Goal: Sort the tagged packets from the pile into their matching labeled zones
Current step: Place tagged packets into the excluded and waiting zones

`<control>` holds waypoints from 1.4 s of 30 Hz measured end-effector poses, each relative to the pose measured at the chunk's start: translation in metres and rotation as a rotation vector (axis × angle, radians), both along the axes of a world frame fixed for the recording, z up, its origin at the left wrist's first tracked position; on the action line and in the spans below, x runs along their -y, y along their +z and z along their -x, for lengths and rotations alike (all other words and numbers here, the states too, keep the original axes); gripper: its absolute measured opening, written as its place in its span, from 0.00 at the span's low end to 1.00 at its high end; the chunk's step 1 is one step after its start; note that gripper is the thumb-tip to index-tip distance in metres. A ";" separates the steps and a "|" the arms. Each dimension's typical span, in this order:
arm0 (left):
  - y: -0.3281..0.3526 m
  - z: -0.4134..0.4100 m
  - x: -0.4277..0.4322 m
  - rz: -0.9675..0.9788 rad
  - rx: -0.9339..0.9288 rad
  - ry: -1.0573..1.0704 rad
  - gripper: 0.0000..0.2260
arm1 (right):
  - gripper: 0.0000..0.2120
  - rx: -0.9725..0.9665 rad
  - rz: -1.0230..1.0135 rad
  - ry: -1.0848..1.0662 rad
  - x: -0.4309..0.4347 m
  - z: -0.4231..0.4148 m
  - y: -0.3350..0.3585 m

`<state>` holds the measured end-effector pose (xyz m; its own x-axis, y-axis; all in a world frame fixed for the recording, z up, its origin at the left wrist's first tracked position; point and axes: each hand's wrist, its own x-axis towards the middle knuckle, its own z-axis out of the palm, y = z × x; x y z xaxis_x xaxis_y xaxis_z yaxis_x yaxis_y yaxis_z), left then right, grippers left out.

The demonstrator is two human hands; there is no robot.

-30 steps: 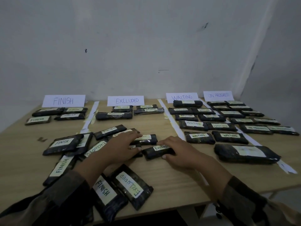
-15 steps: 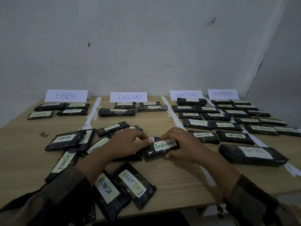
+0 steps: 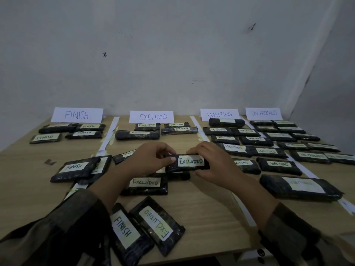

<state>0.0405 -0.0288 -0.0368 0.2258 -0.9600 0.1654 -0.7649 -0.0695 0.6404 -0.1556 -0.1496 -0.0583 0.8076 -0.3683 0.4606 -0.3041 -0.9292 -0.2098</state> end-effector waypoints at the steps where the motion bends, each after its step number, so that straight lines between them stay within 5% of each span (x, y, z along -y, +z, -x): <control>1: 0.001 -0.002 0.002 0.016 0.020 0.014 0.10 | 0.26 -0.003 0.009 -0.018 0.003 -0.003 0.002; 20: 0.002 -0.058 0.066 -0.025 0.424 0.124 0.21 | 0.28 -0.194 -0.096 -0.237 0.102 -0.069 0.016; 36: -0.017 -0.083 0.097 -0.171 0.459 0.145 0.22 | 0.27 -0.348 -0.300 -0.183 0.142 -0.107 -0.001; 42: -0.015 -0.088 0.088 -0.113 0.405 0.152 0.21 | 0.30 -0.345 -0.181 -0.188 0.124 -0.107 0.010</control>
